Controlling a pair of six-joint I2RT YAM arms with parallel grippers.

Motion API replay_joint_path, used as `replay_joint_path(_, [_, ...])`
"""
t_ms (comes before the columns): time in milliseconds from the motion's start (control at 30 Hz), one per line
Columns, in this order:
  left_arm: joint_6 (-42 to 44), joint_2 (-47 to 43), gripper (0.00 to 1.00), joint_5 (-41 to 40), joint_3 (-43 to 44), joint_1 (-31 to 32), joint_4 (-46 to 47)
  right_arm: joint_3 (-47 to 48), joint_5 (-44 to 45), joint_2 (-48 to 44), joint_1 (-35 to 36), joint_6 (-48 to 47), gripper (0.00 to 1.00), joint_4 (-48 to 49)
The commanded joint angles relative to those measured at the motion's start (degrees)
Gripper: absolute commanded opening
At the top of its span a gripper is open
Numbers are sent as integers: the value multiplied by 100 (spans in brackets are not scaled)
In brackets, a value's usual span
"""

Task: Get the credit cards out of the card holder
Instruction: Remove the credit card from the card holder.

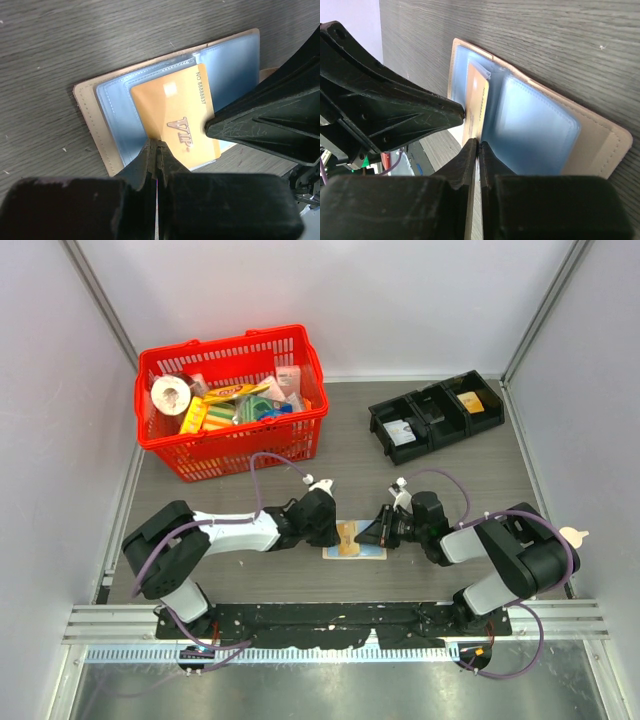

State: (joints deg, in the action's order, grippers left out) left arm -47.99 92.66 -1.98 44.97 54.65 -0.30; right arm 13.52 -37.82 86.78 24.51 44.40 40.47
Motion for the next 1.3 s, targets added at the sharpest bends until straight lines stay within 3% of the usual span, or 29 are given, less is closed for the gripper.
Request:
replay_joint_path(0, [-62, -2, 0, -338, -41, 10, -216, -7, -58, 5, -25, 138, 12, 487])
replay_joint_path(433, [-35, 50, 0, -365, -76, 10, -313, -77, -102, -65, -34, 376, 15, 884])
replay_joint_path(633, [-35, 85, 0, -338, -76, 10, -322, -113, -102, -74, -78, 403, 2, 980])
replay_joint_path(733, [-27, 103, 0, -321, -85, 10, -313, -165, -164, -144, -166, 385, 1, 954])
replay_joint_path(1000, [0, 112, 0, -312, -102, 10, -322, -236, -269, -451, -508, 140, 1, 498])
replay_joint_path(1267, [9, -64, 0, -356, -129, -7, -340, 19, -129, -1321, -764, -625, 1, -1162])
